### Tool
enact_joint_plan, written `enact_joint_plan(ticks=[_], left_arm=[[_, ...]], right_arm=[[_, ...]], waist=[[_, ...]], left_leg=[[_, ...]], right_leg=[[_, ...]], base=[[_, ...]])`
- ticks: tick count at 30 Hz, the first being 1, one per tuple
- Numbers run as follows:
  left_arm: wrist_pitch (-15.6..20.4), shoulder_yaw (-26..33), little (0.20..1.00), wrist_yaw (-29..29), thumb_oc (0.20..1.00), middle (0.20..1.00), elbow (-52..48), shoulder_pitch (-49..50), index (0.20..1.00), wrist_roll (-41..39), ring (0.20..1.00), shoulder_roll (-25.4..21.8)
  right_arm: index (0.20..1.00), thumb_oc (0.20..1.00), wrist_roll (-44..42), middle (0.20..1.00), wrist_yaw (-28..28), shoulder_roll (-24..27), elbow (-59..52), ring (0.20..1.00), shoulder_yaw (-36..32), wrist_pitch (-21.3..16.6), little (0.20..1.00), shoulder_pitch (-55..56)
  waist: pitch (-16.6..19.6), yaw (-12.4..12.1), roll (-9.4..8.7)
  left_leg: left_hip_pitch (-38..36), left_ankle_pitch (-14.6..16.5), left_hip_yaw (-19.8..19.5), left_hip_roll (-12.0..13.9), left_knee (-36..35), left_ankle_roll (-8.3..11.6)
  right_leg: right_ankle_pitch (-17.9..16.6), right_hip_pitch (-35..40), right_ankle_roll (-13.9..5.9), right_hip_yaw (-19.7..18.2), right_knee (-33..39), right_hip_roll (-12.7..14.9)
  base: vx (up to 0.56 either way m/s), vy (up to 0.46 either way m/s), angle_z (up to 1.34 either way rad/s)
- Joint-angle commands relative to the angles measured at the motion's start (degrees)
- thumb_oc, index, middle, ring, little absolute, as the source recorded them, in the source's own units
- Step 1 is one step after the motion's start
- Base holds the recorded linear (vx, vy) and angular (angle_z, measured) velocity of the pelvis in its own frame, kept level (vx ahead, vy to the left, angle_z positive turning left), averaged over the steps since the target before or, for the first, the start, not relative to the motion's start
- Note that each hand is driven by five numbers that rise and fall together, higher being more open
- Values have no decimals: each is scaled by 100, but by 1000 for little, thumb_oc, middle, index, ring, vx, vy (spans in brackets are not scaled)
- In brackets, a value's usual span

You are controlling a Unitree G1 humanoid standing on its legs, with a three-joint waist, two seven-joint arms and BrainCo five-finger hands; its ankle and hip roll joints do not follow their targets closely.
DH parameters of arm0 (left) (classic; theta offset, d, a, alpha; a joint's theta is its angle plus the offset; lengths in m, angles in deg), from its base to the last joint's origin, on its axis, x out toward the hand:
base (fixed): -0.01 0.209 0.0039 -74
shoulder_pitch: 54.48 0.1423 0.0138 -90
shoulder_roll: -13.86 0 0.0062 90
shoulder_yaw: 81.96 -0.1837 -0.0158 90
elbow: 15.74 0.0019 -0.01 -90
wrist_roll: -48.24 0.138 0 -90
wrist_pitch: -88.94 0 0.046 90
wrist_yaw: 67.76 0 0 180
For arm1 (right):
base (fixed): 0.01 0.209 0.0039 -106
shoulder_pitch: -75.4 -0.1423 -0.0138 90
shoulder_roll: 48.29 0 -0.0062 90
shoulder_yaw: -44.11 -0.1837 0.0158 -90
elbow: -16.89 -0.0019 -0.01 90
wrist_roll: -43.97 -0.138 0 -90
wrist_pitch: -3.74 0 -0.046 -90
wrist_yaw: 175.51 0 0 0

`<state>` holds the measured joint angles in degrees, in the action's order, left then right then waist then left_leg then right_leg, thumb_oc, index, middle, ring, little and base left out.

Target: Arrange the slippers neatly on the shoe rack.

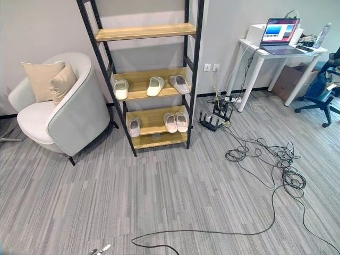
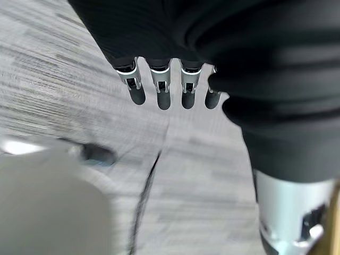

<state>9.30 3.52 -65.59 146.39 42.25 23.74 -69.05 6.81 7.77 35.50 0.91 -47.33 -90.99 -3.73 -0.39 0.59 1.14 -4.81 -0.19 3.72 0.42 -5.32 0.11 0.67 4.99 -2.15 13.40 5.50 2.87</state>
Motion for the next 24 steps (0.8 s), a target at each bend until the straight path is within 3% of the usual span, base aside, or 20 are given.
enact_joint_plan(ticks=[1,12,13,16,17,20,24], left_arm=[[32,-124,1000,-112,1000,1000,162,-311,1000,974,1000,-44],[-96,-401,1000,-151,1000,1000,172,-431,1000,1634,1000,-205],[-44,-567,1000,-213,1000,1000,38,-630,1000,1730,1000,-345],[-13,-650,1000,-250,1000,1000,-122,-795,1000,1750,1000,-417],[2,-705,1000,-284,1000,1000,-201,-892,1000,1744,1000,-406],[-21,-759,1000,-373,1000,1000,-138,-880,1000,1950,1000,-417],[-203,-654,1000,-416,1000,1000,358,-691,1000,2310,1000,-449]], right_arm=[[1000,1000,506,1000,-31,14,35,1000,146,-9,1000,-282],[1000,1000,1317,1000,-98,380,-110,1000,417,-18,1000,-483],[1000,1000,1688,1000,-104,579,-367,1000,701,-44,1000,-735],[1000,1000,2012,1000,-90,655,-514,1000,920,-64,1000,-874],[1000,1000,2179,1000,-138,697,-538,1000,1006,-60,1000,-935],[1000,1000,2086,1000,-225,618,-378,1000,927,-14,1000,-929],[1000,1000,1992,1000,-261,443,-312,1000,788,11,1000,-887]], waist=[[-129,72,-189],[-336,69,-233],[-535,8,-315],[-724,-81,-440],[-848,-170,-496],[-783,-455,-588],[-497,-396,-621]], left_leg=[[213,89,30,144,32,262],[255,51,6,235,32,337],[424,-8,-124,362,193,399],[1033,214,-113,381,1352,496],[1462,51,47,382,1777,510],[2046,-238,130,262,1282,448],[1646,-185,61,80,899,197]], right_leg=[[77,87,-482,148,-50,360],[130,84,-414,195,-50,275],[290,-65,-272,273,-340,211],[446,-49,-126,387,-452,258],[535,86,-106,478,-403,274],[634,285,-211,398,-426,222],[606,320,-396,197,-736,361]], base=[[-5,-11,-3],[23,-64,1],[9,-218,38],[19,-134,56],[132,-12,35],[292,97,38],[321,225,-49]])
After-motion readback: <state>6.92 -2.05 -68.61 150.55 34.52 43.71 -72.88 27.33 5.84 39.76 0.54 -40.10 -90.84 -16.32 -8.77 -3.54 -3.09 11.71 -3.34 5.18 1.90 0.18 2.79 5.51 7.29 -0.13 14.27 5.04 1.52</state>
